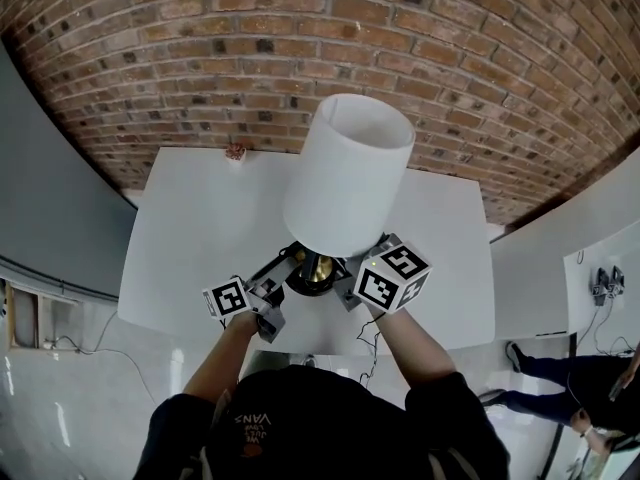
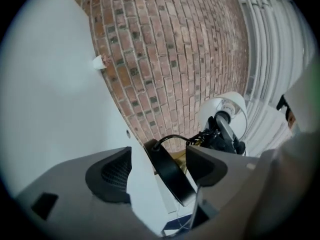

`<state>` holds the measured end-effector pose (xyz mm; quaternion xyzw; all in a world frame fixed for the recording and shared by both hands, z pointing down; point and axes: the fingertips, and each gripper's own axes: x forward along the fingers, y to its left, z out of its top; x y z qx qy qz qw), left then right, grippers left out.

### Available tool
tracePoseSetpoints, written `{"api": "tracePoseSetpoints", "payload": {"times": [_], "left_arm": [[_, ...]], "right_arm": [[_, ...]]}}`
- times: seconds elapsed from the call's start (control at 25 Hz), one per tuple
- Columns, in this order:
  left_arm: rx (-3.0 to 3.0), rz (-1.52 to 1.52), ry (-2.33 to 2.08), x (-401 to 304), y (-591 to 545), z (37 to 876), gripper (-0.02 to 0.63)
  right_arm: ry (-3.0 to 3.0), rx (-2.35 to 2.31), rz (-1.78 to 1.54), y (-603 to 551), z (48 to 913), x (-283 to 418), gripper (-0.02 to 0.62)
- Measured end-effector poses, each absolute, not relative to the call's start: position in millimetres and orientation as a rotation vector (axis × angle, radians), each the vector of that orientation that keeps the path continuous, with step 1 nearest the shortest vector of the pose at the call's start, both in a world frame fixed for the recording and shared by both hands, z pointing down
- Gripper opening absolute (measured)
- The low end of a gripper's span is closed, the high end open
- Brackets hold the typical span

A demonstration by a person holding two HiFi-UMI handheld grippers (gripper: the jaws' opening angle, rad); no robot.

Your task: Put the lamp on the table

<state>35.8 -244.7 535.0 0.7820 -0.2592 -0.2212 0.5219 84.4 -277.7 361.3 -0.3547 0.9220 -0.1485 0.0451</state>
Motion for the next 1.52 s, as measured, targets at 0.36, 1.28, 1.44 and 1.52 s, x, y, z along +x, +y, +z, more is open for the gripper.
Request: {"api": "tracePoseSetpoints", "payload": {"times": [0.36, 1.28, 1.44, 1.52], "left_arm": [[2.153, -0.271, -0.918, -11, -306, 550, 0.191], [2.486, 0.111, -1.025, -50, -373, 579, 0.008], [2.503, 0.17, -1.021, -52, -375, 587, 0.008], [2.513, 0.194, -1.019, -52, -376, 591, 0.008]], "right_arm": [[2.756, -1.249, -0.465, -357, 401, 77, 0.06], [2.6, -1.58, -0.211, -508, 473, 62, 0.058], [2.59, -1.617, -0.168, -522, 483, 63, 0.057], [2.594, -1.634, -0.136, -527, 487, 64, 0.057]]}}
